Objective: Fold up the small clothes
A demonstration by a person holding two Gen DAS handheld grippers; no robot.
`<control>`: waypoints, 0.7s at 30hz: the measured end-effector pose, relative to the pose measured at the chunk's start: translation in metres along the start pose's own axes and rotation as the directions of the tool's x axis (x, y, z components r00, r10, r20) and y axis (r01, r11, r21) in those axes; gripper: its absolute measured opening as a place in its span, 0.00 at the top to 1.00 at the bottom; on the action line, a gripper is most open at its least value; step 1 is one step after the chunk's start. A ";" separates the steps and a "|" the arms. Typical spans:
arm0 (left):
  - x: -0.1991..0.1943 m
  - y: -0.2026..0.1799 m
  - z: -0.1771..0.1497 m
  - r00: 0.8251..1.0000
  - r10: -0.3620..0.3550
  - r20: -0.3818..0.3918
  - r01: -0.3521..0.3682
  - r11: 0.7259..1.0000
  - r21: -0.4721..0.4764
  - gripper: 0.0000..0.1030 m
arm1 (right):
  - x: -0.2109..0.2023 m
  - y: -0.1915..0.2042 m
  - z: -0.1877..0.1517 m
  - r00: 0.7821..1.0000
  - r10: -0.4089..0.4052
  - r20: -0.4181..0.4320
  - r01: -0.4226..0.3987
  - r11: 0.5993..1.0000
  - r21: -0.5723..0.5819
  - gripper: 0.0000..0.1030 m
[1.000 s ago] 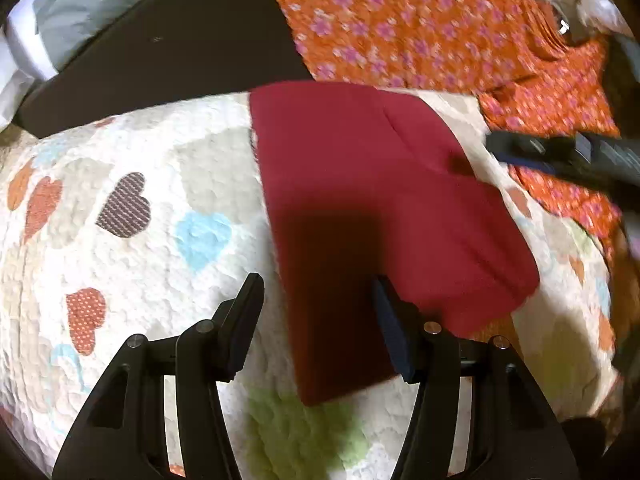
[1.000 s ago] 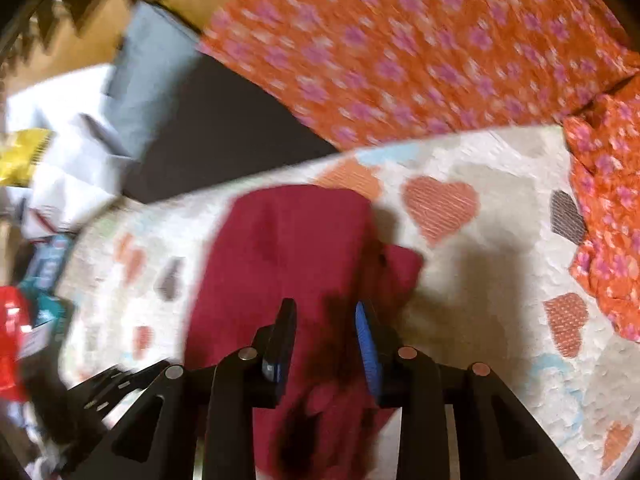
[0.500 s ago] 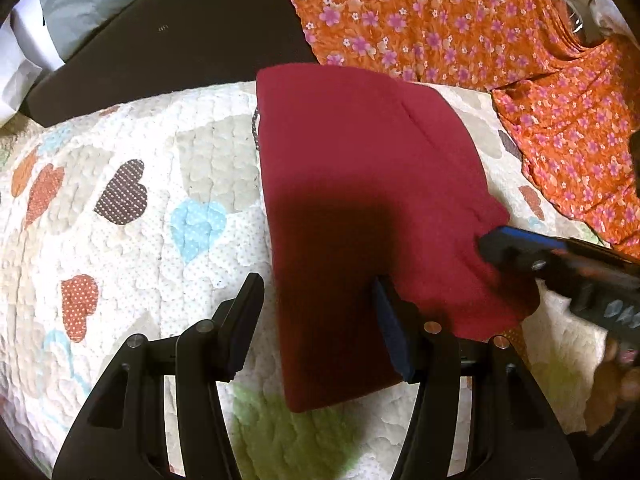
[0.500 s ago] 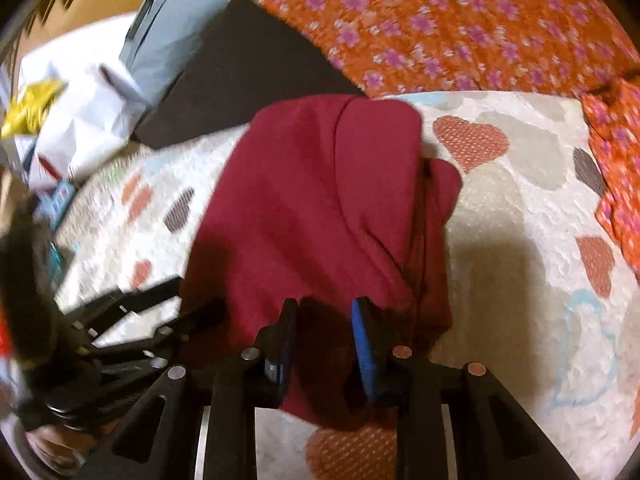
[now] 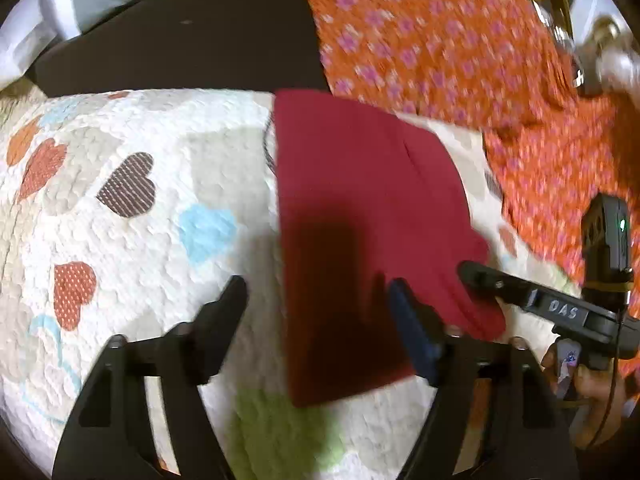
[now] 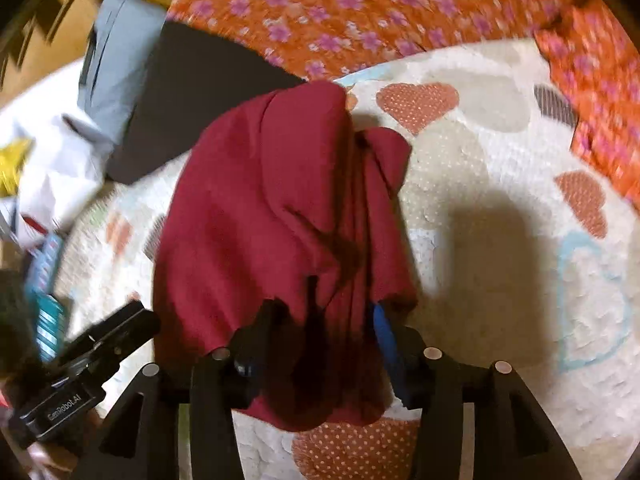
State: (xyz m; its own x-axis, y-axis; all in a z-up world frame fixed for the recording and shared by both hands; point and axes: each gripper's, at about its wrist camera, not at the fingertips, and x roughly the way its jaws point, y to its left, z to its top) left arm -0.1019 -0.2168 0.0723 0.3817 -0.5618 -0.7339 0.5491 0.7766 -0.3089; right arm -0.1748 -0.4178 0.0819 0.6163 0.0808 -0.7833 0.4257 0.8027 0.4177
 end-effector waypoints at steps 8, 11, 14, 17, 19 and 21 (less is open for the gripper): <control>0.051 0.032 0.024 0.987 -0.141 -0.076 0.126 0.977 -0.174 0.20 | 0.030 -0.028 0.040 0.991 0.134 0.017 -0.135 0.985 0.104 0.30; 0.065 0.035 0.023 0.975 -0.205 -0.082 0.180 0.954 -0.240 0.19 | 0.051 -0.034 0.040 0.980 0.198 0.011 -0.197 0.968 0.155 0.21; 0.061 0.026 0.021 0.967 -0.245 -0.076 0.224 0.950 -0.217 0.45 | 0.049 -0.027 0.038 0.975 0.220 0.014 -0.219 0.964 0.151 0.45; 0.034 0.010 0.021 0.976 -0.203 -0.082 0.191 0.973 -0.132 0.56 | 0.031 -0.010 0.038 0.981 0.194 0.025 -0.196 0.975 0.103 0.56; 0.013 0.008 0.016 0.972 -0.218 -0.085 0.208 0.971 -0.118 0.56 | 0.013 0.001 0.035 0.977 0.212 0.033 -0.214 0.974 0.075 0.57; -0.014 0.006 0.003 0.968 -0.236 -0.090 0.228 0.969 -0.091 0.55 | -0.009 0.011 0.028 0.975 0.223 0.027 -0.224 0.974 0.043 0.57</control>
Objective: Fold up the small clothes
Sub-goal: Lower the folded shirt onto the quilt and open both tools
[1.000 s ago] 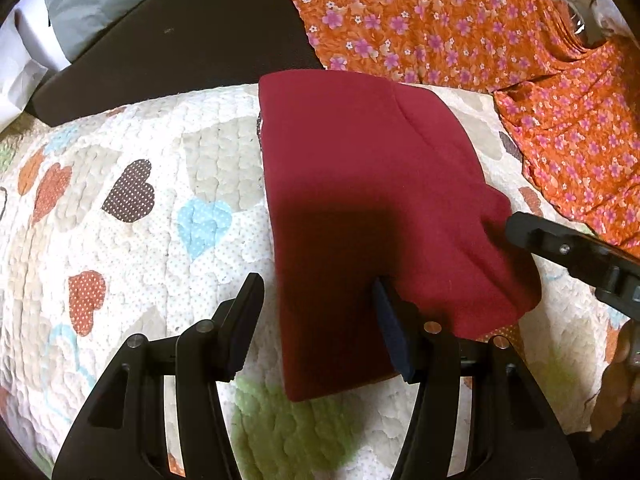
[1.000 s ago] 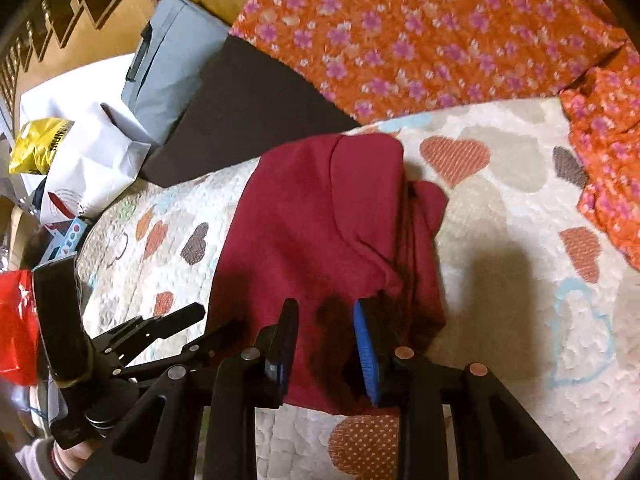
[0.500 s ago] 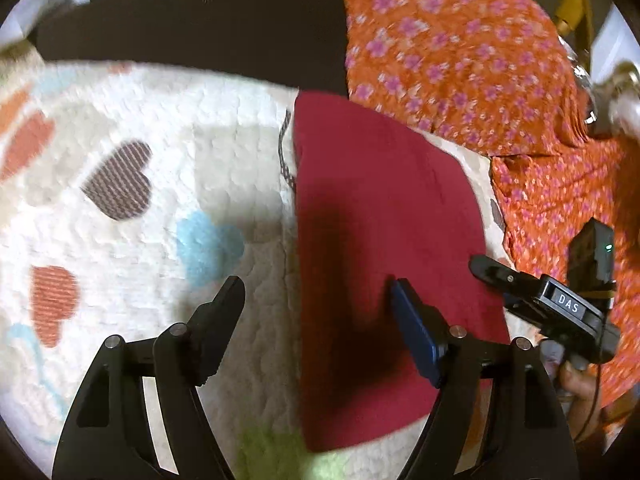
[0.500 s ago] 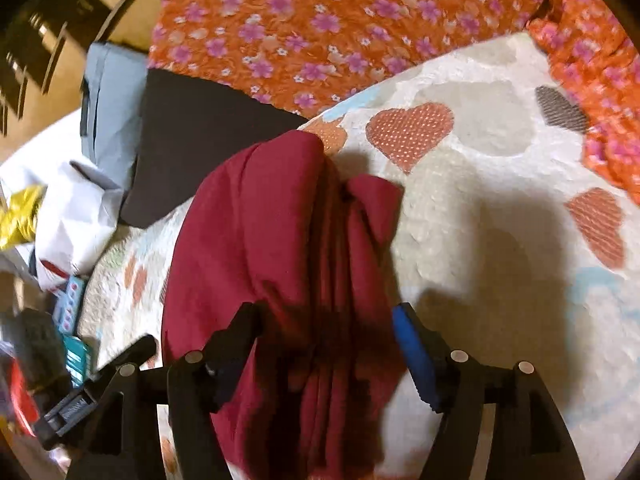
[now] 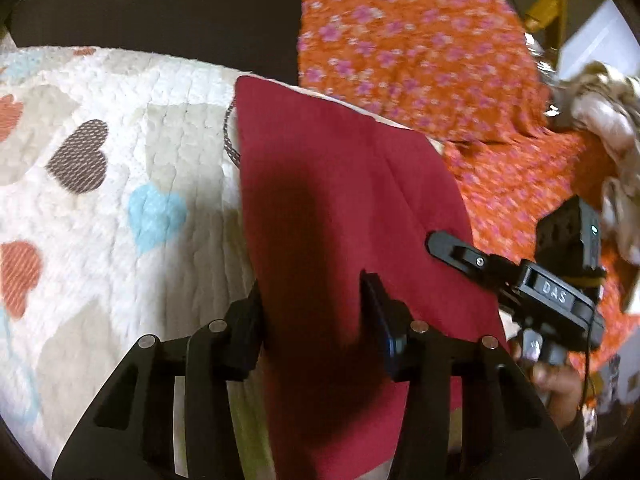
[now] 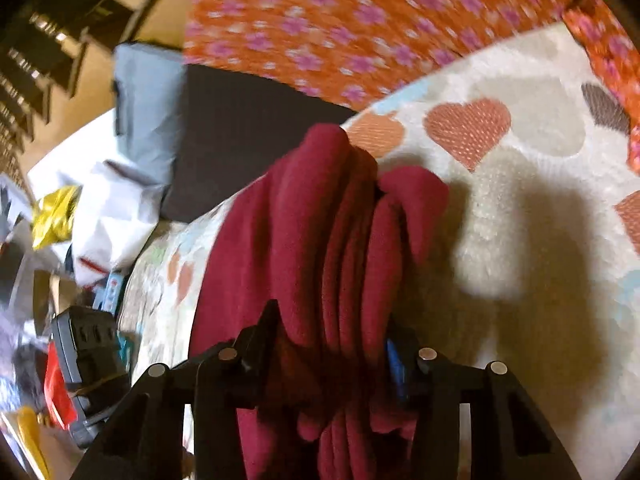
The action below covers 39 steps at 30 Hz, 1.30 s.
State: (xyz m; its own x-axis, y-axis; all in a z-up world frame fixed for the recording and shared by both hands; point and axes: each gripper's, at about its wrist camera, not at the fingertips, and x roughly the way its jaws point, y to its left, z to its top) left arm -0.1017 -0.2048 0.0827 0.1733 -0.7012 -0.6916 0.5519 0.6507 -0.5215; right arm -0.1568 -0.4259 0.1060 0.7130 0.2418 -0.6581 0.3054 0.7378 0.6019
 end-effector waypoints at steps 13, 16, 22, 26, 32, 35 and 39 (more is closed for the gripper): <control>-0.017 -0.017 -0.060 0.965 0.257 -0.042 -0.253 0.964 0.085 0.50 | -0.039 0.007 -0.076 0.988 -0.122 -0.094 0.123 0.992 0.006 0.48; -0.025 -0.029 -0.062 0.959 0.283 -0.002 -0.281 0.952 0.122 0.50 | -0.064 0.029 -0.083 0.996 -0.082 -0.031 0.080 0.996 -0.043 0.48; -0.034 -0.045 -0.069 0.940 0.336 0.063 -0.342 0.922 0.181 0.50 | -0.063 0.083 -0.107 0.992 -0.124 -0.010 0.118 0.962 -0.247 0.54; -0.041 -0.049 -0.073 0.921 0.375 0.102 -0.388 0.903 0.184 0.50 | -0.061 0.086 -0.120 0.986 -0.168 0.000 0.163 0.955 -0.247 0.55; -0.054 -0.052 -0.082 0.899 0.411 0.152 -0.433 0.885 0.170 0.50 | -0.069 0.098 -0.125 0.964 -0.259 0.066 0.267 0.925 -0.270 0.54; -0.055 -0.057 -0.087 0.887 0.432 0.165 -0.458 0.870 0.182 0.50 | -0.067 0.102 -0.129 0.952 -0.298 0.071 0.305 0.910 -0.279 0.54; -0.059 -0.060 -0.092 0.867 0.457 0.196 -0.490 0.852 0.183 0.50 | -0.068 0.106 -0.133 0.945 -0.316 0.079 0.325 0.904 -0.279 0.53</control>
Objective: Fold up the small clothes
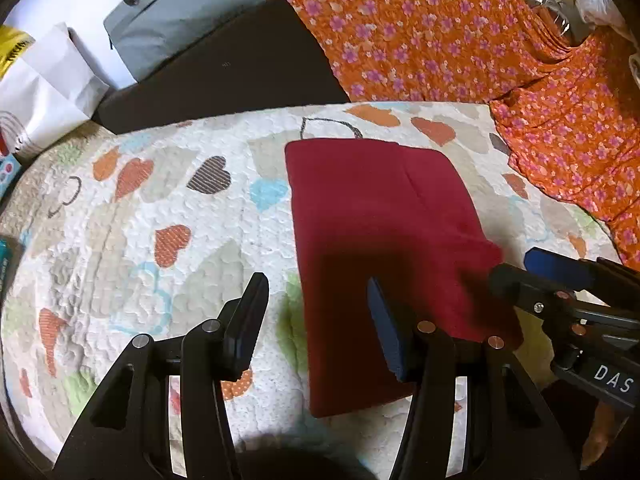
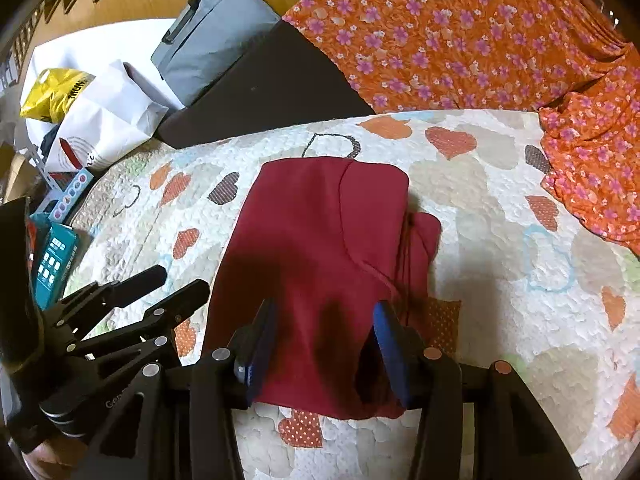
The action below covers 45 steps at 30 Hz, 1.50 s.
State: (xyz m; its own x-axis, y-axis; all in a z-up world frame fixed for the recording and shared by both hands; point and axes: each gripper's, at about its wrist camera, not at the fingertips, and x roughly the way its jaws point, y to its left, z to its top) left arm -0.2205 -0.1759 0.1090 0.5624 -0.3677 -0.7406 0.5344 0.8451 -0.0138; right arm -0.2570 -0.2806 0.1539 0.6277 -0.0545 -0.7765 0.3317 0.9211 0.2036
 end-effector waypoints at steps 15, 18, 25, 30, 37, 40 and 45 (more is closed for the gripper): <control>-0.019 0.001 0.004 0.997 0.002 0.072 0.001 0.999 -0.035 0.46 | -0.012 0.002 -0.003 0.999 -0.012 0.035 0.012 1.000 0.011 0.52; -0.019 0.001 0.004 0.997 0.005 0.074 -0.002 0.999 -0.037 0.46 | -0.013 0.003 -0.003 0.999 -0.012 0.038 0.012 1.000 0.007 0.52; -0.020 0.003 0.004 0.997 0.005 0.078 -0.002 0.999 -0.035 0.46 | -0.013 0.006 -0.002 0.999 -0.012 0.040 0.011 1.000 0.008 0.52; -0.019 0.004 0.004 0.997 0.002 0.074 0.001 0.999 -0.038 0.46 | -0.012 0.007 -0.002 0.999 -0.009 0.033 0.008 1.000 0.008 0.52; -0.019 0.004 0.004 0.997 0.002 0.073 0.000 0.999 -0.036 0.46 | -0.011 0.008 -0.003 1.000 -0.006 0.030 0.006 1.000 0.010 0.52; -0.018 0.004 0.005 0.997 0.002 0.071 0.001 0.999 -0.036 0.46 | -0.010 0.009 -0.004 1.000 -0.003 0.024 0.003 1.000 0.014 0.52; -0.018 0.003 0.004 0.997 0.002 0.072 0.000 0.999 -0.037 0.46 | -0.009 0.009 -0.004 1.000 -0.005 0.025 0.005 1.000 0.016 0.52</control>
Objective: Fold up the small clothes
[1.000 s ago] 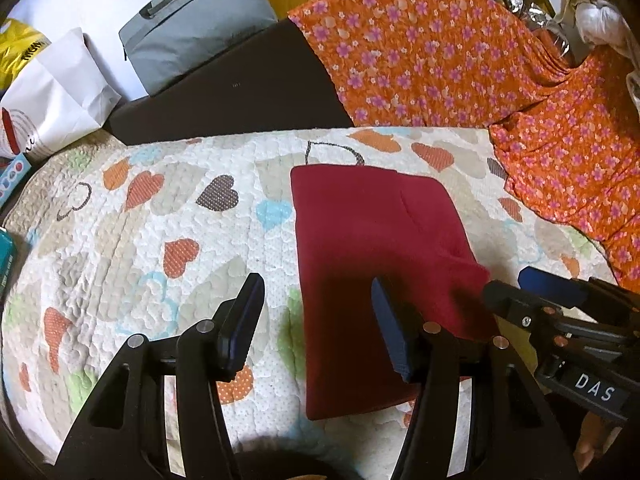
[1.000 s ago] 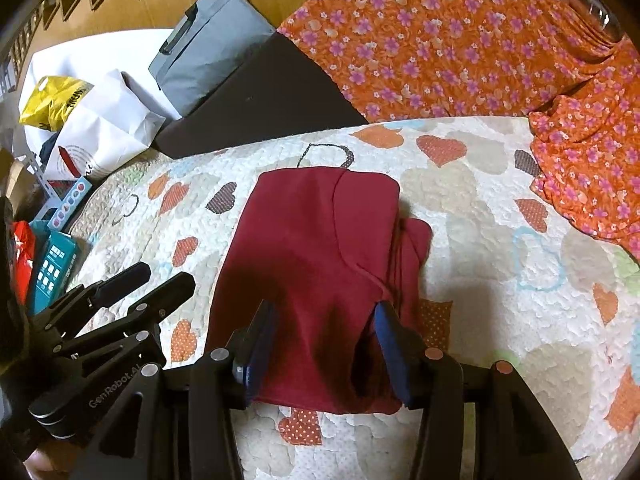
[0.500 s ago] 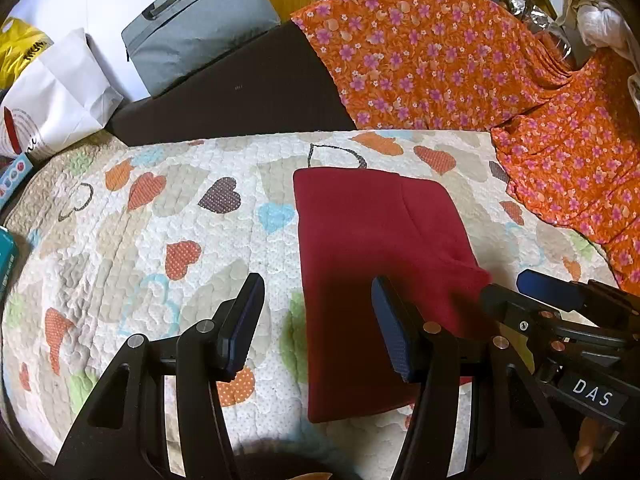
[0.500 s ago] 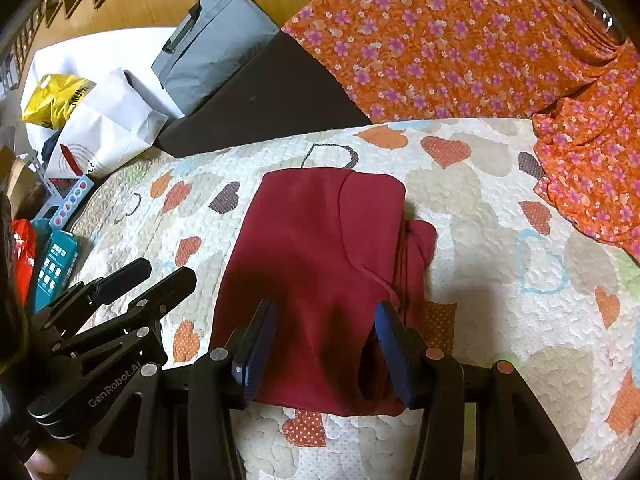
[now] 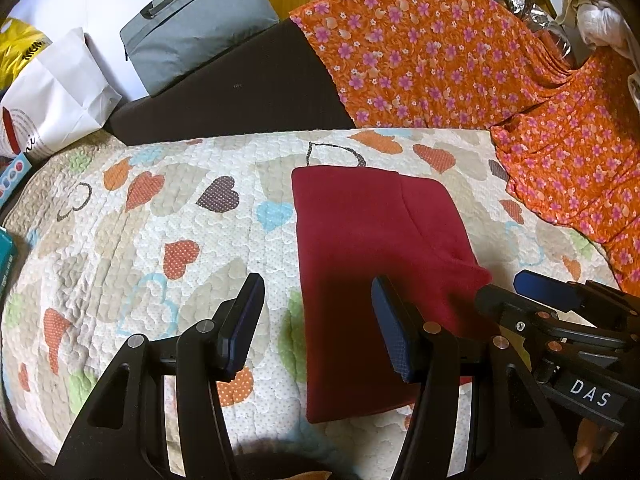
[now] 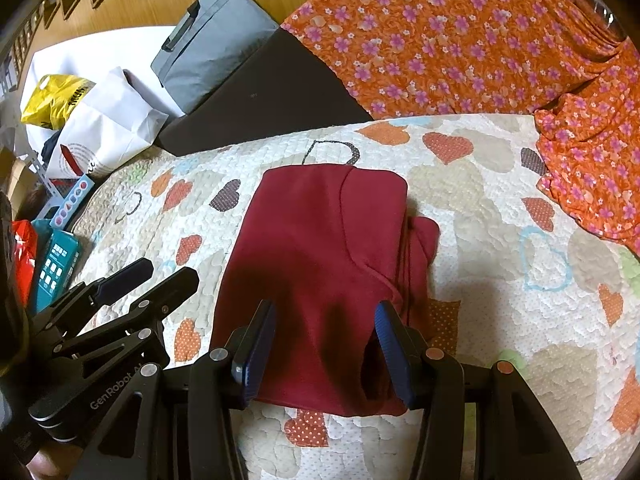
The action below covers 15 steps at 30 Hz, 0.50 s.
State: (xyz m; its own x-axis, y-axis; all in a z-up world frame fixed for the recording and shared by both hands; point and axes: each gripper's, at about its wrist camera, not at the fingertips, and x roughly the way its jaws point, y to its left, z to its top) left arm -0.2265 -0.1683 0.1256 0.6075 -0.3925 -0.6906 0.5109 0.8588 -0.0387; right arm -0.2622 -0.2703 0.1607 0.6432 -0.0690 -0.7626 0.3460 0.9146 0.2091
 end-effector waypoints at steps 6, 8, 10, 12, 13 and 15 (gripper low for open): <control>0.000 -0.001 0.000 1.000 -0.004 0.001 0.004 1.000 0.003 0.46 | 0.002 0.000 -0.001 1.000 0.005 -0.010 -0.005 1.000 0.007 0.52; 0.000 -0.001 0.000 1.000 -0.006 0.002 0.006 1.000 0.004 0.46 | 0.002 0.001 -0.002 1.000 0.006 -0.011 -0.006 1.000 0.007 0.52; 0.001 -0.003 -0.001 1.000 -0.008 0.003 0.008 1.000 0.004 0.46 | 0.002 0.001 -0.001 1.000 0.008 -0.010 -0.008 1.000 0.006 0.52; 0.002 -0.004 -0.001 1.000 -0.005 0.002 0.005 1.000 0.004 0.46 | 0.002 0.002 -0.001 1.000 0.009 -0.008 -0.009 1.000 0.005 0.52; 0.002 -0.004 -0.001 1.000 -0.004 0.001 0.004 1.000 0.004 0.46 | 0.002 0.002 -0.002 1.000 0.009 -0.010 -0.009 1.000 0.006 0.52; 0.004 -0.004 -0.001 1.000 -0.003 -0.001 0.003 1.000 0.002 0.46 | 0.002 0.002 -0.002 1.000 0.010 -0.011 -0.010 1.000 0.009 0.52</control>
State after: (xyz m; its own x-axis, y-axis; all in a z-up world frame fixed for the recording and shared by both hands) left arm -0.2271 -0.1729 0.1225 0.6058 -0.3945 -0.6909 0.5135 0.8572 -0.0392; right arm -0.2617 -0.2678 0.1582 0.6388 -0.0553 -0.7673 0.3456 0.9117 0.2221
